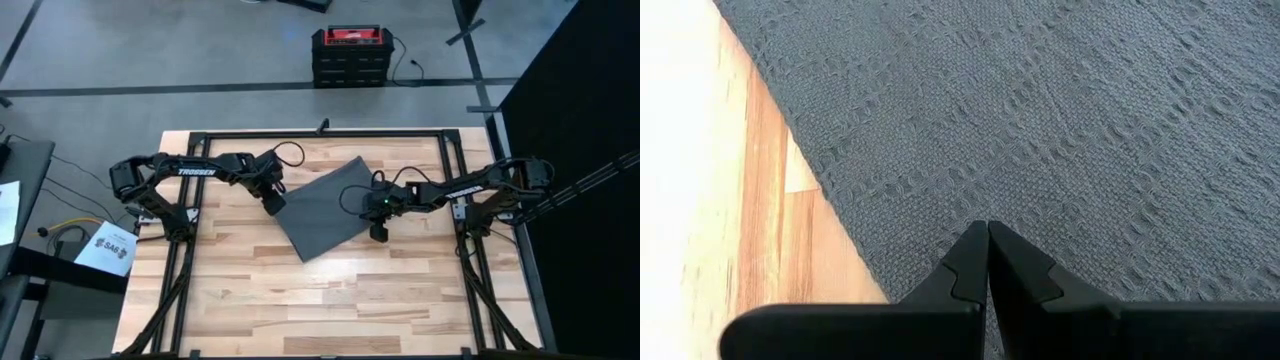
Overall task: Roll towel
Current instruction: Fold the gray towel
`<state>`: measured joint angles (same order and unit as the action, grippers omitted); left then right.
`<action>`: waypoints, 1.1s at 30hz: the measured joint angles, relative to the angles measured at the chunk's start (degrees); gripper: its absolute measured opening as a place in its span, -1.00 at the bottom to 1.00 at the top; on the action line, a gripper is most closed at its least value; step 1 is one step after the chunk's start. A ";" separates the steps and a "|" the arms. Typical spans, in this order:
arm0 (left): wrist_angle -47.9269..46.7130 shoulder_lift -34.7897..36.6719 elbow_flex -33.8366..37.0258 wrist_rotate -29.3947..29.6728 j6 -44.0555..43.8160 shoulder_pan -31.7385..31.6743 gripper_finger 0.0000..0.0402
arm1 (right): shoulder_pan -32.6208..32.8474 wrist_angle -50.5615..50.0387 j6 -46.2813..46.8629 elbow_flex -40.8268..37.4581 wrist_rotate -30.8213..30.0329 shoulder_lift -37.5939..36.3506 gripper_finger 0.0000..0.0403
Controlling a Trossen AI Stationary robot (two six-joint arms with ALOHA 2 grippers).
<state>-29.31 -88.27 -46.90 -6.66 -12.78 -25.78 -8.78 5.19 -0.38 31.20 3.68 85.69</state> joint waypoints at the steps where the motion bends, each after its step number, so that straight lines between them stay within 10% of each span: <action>1: 0.65 0.00 0.23 -0.50 0.12 -0.07 -0.44 | 0.00 -0.01 0.00 0.00 0.00 0.00 -1.00; 16: 1.86 -7.31 -0.29 -4.03 1.01 -0.11 -0.45 | 0.00 0.25 0.37 0.00 0.00 0.00 -1.00; 22: 0.10 -7.46 -2.40 -3.46 2.83 0.36 -0.81 | 0.00 0.25 0.60 0.00 0.00 0.00 -1.00; 33: -3.68 1.87 -4.52 0.46 2.75 2.81 -0.91 | 0.01 -5.31 0.20 4.30 0.00 0.02 -1.00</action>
<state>-32.99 -86.40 -51.42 -6.20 -10.02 -22.97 -8.77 -0.12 -0.18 35.50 3.68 85.71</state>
